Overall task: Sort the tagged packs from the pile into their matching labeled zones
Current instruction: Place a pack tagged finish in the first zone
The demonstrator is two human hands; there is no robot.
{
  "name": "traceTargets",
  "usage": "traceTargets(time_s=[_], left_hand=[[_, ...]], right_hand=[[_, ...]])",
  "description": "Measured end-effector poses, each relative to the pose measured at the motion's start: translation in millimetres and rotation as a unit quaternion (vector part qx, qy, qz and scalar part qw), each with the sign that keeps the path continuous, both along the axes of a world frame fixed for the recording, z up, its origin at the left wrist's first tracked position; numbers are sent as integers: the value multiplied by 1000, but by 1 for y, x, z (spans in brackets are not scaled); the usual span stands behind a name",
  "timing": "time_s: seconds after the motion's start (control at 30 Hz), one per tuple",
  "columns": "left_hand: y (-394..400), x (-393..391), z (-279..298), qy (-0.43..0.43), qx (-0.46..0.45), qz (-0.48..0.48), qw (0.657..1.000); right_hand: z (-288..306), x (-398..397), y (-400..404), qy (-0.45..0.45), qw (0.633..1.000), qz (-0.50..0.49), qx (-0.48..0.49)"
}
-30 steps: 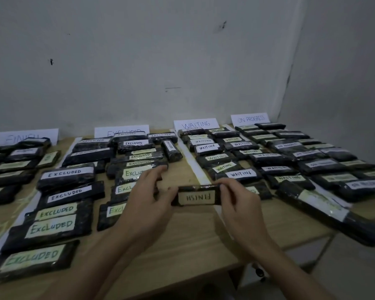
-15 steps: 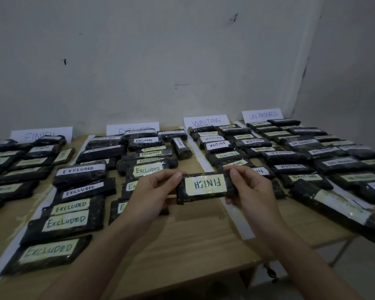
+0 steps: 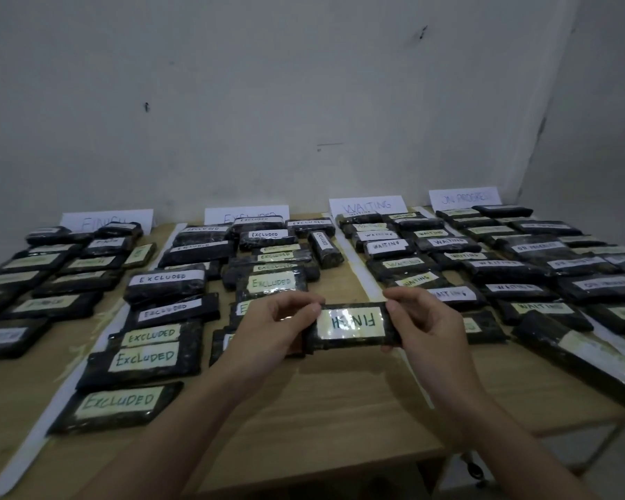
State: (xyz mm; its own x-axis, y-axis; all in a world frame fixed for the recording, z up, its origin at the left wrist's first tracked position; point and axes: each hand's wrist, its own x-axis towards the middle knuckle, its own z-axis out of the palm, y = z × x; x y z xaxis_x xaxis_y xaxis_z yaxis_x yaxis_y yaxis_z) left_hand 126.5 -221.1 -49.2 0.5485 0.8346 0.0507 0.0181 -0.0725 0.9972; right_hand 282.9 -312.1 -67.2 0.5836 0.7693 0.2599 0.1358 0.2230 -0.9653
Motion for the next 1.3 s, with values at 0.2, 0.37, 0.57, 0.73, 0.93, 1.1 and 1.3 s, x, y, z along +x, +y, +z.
traceTargets(time_s=[0.2,0.37,0.57,0.73,0.93,1.1,1.3], left_hand=[[0,-15,4,16,24,5,1000],[6,-58,10,48,68,44,996],[7,-133,16,66,76,125,987],[6,-195,13,66,62,182,979],[13,-265,-2,94,56,266,958],[25,-326,-33,308,174,353,866],[25,-347,-64,441,261,351,784]], right_hand=[[-3,-21,14,-189,981,23,-21],[4,-49,30,-419,906,64,19],[6,-110,55,-536,836,112,43],[7,-169,75,-561,810,161,61],[17,-227,98,-643,742,183,44],[20,-269,125,-679,706,203,4],[11,-319,163,-699,682,212,-49]])
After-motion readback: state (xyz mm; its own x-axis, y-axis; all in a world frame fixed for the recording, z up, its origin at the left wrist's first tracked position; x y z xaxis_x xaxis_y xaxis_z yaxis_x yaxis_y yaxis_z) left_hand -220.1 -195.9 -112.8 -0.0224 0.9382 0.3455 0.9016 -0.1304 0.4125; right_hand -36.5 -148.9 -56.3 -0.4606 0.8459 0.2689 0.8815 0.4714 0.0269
